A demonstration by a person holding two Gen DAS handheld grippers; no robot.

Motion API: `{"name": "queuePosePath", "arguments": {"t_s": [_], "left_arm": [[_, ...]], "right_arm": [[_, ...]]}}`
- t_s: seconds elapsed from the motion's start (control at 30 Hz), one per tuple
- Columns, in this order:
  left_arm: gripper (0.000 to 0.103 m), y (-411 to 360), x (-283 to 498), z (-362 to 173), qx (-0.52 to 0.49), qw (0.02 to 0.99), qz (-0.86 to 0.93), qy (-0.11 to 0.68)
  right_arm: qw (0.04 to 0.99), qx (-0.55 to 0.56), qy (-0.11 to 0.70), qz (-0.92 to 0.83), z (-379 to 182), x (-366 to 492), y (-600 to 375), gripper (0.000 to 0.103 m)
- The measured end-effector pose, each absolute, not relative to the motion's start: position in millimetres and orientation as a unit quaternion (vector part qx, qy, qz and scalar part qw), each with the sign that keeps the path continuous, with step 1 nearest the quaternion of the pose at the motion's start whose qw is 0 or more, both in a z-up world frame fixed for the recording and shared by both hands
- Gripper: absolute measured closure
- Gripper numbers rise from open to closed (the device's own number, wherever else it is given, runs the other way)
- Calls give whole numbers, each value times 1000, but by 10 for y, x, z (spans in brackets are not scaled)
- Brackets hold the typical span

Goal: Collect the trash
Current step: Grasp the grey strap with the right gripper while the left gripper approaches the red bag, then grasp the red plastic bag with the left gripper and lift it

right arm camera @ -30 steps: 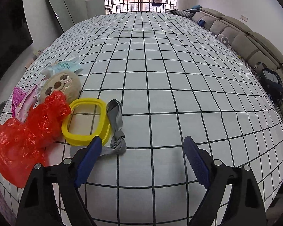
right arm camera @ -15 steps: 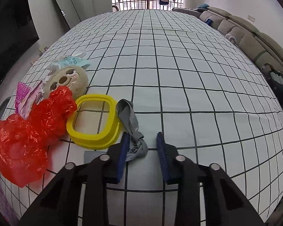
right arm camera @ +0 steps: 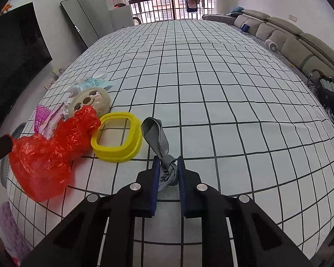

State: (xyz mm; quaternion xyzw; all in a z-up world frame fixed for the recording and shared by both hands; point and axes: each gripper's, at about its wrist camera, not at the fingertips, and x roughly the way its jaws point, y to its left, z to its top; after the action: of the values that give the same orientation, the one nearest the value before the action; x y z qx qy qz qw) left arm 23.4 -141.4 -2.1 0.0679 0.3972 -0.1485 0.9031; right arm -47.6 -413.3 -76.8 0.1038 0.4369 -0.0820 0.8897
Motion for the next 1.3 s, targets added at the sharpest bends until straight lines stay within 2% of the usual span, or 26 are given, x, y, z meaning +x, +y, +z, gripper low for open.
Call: {"name": "queuePosePath", "arguments": {"t_s": [0.63, 0.67, 0.7, 1.0, 1.1, 1.3], "left_arm": [[8, -1901, 345, -622, 117, 881, -151, 433], [14, -1902, 344, -633, 117, 881, -153, 432], [25, -1907, 341, -655, 118, 879, -157, 434], [64, -1762, 227, -597, 93, 881, -173, 429], [67, -1655, 188, -510, 79, 887, -169, 423], [68, -1416, 44, -239, 57, 904, -155, 394]], "right_arm": [[894, 144, 420, -57, -734, -787, -4291, 87], [894, 144, 420, -57, -738, -794, -4295, 87], [894, 144, 421, -57, -741, -799, -4296, 87], [894, 145, 419, -59, -739, -839, -4248, 87], [895, 145, 418, -58, -721, -848, -4211, 87], [901, 138, 409, -47, -582, -859, -4098, 87]]}}
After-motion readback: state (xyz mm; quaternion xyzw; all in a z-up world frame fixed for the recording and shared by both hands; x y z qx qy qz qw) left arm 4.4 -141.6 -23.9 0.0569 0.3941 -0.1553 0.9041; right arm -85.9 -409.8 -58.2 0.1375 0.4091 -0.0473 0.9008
